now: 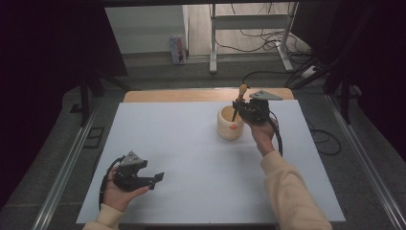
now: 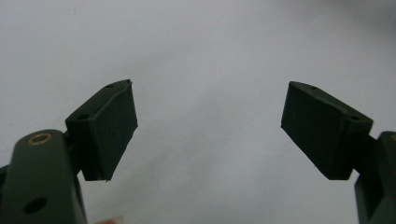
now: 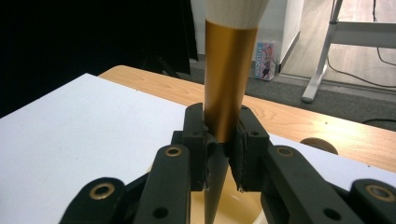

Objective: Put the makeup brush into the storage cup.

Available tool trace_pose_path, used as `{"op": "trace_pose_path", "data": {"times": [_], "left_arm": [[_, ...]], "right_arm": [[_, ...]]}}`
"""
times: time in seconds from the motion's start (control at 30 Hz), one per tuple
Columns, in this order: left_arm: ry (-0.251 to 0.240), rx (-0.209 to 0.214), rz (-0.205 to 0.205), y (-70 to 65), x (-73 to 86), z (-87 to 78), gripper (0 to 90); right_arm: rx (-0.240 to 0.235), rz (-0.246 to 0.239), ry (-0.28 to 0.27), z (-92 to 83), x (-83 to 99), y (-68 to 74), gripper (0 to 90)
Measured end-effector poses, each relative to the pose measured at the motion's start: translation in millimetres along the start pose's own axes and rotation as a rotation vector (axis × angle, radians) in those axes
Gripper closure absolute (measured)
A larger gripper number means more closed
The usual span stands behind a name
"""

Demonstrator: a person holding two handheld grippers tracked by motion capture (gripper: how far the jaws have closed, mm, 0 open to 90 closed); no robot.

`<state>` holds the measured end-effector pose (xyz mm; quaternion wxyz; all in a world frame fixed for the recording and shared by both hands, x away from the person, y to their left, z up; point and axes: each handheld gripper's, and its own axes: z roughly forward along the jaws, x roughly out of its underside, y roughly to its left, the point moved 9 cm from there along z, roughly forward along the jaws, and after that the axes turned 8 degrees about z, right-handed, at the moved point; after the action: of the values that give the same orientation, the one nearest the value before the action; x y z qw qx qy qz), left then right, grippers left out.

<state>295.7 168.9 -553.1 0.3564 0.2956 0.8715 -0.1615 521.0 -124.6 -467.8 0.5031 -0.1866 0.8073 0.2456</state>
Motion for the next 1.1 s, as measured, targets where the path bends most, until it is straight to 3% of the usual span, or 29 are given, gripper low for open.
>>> {"op": "trace_pose_path", "data": {"times": [0.4, 0.53, 0.63, 0.83, 1.1], "left_arm": [[0.003, 0.001, 0.003, -0.1, 0.4, 0.5, 18.8], [0.005, 0.002, 0.0, 0.3, 0.9, 0.6, 18.8], [0.005, 0.003, 0.001, 0.5, 1.0, 0.2, 18.8], [0.005, 0.003, 0.001, 0.7, 1.1, 0.0, 18.8], [0.004, 0.004, -0.001, 1.0, 0.4, 0.2, 18.8]], "right_arm": [[-0.003, -0.01, 0.005, 0.6, 1.5, 0.3, 76.1], [0.035, -0.021, -0.013, 2.2, 0.7, -1.9, 37.3], [0.093, -0.012, -0.021, 1.8, 0.7, -5.1, 20.6], [0.111, 0.012, -0.037, -2.3, -4.4, -5.7, 13.1], [0.105, 0.032, -0.06, -12.6, -12.3, -10.4, 12.3]]}}
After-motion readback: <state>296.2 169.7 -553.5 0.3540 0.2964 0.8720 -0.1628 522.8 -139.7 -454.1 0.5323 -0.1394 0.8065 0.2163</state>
